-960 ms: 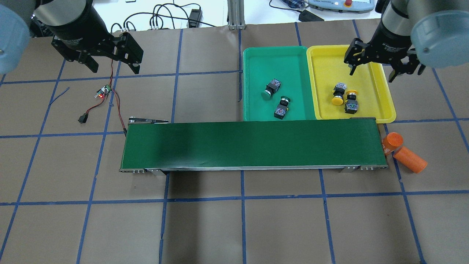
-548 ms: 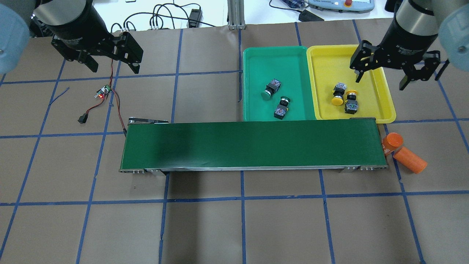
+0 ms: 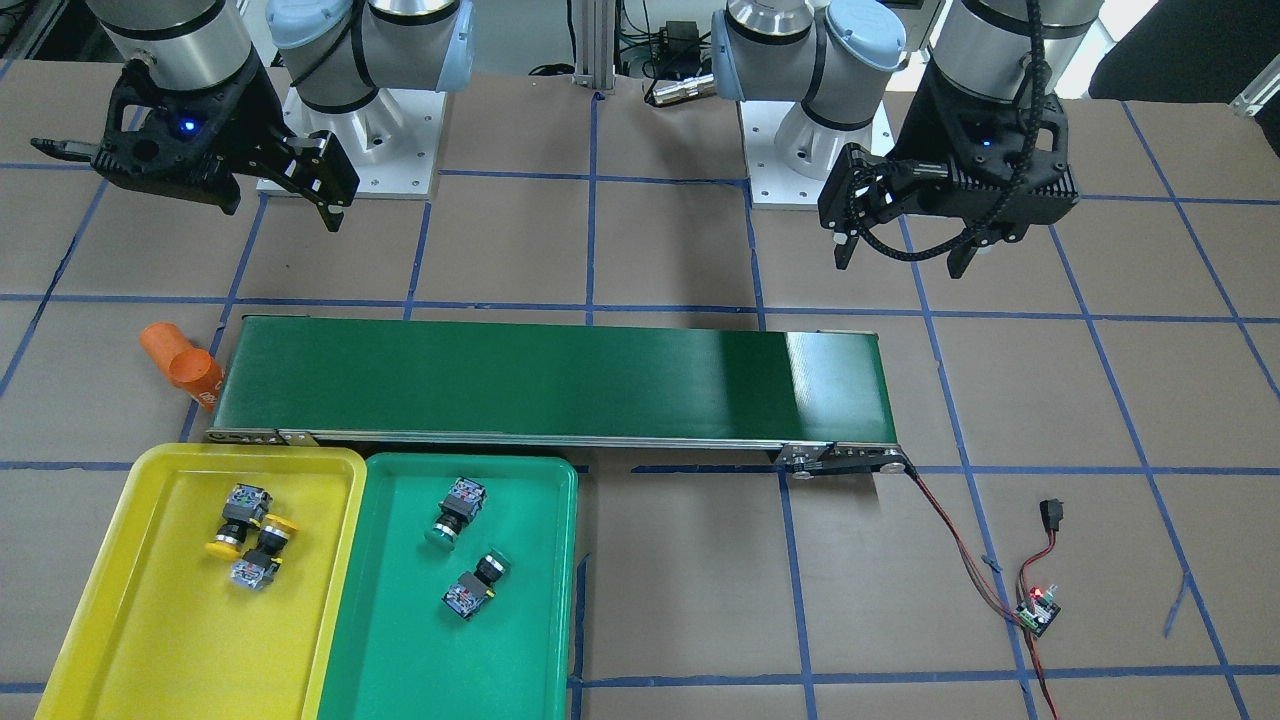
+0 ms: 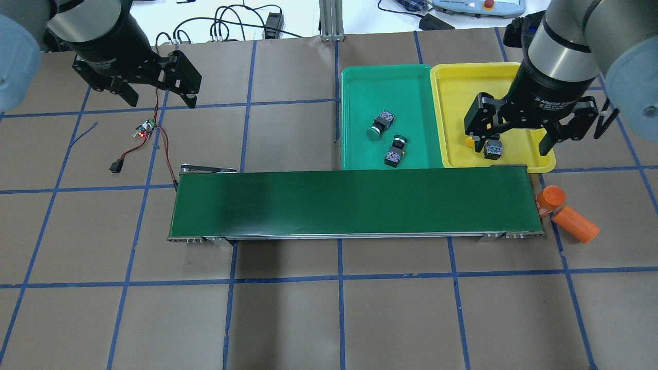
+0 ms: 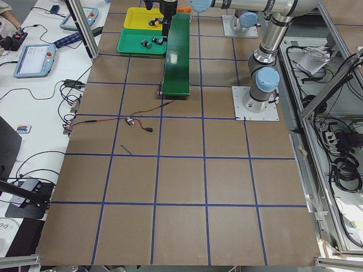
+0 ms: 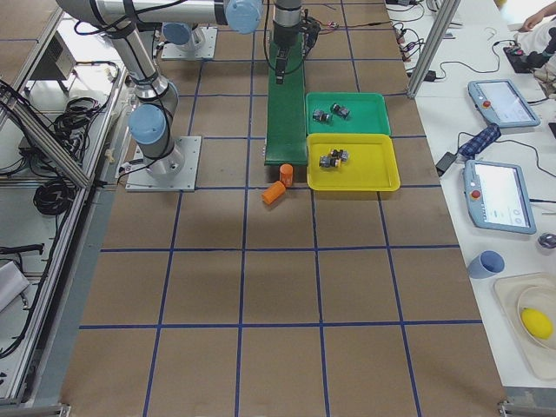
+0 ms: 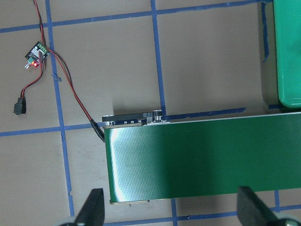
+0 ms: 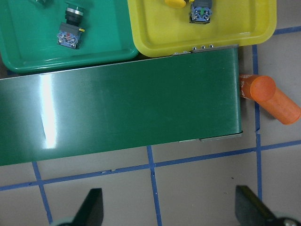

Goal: Sort buttons by color to trays

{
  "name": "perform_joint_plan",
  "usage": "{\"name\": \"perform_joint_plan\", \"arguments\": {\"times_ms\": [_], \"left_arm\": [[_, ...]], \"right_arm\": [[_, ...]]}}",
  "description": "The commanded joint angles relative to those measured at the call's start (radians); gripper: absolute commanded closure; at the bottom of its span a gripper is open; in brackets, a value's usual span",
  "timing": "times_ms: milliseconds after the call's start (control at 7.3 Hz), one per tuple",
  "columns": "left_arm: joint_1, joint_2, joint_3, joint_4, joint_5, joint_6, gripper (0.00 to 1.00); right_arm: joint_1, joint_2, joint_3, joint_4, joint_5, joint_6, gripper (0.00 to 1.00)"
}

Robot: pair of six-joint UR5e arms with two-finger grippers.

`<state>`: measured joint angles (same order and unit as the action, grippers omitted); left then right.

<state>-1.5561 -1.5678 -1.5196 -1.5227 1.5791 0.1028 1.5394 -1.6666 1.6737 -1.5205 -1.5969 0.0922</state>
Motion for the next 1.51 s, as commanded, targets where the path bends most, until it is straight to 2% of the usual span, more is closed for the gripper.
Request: {"name": "perform_joint_plan", "arguments": {"times_ms": [0,548,1371], "left_arm": [[-0.001,-0.001,-0.004,-0.004,-0.001,0.000,0.00],[0.002,0.003,-0.004,-0.011,0.002,0.000,0.00],[0.002,-0.005,0.018,-0.028,-0.004,-0.008,0.00]], "right_arm": [[0.001,-0.004,0.001,-0.001,0.028,-0.101,0.00],[-0.002,-0.042,0.000,-0.003,0.028,-0.106,0.00],[-0.009,-0.042,-0.002,-0.013,0.018,-0.101,0.00]]}}
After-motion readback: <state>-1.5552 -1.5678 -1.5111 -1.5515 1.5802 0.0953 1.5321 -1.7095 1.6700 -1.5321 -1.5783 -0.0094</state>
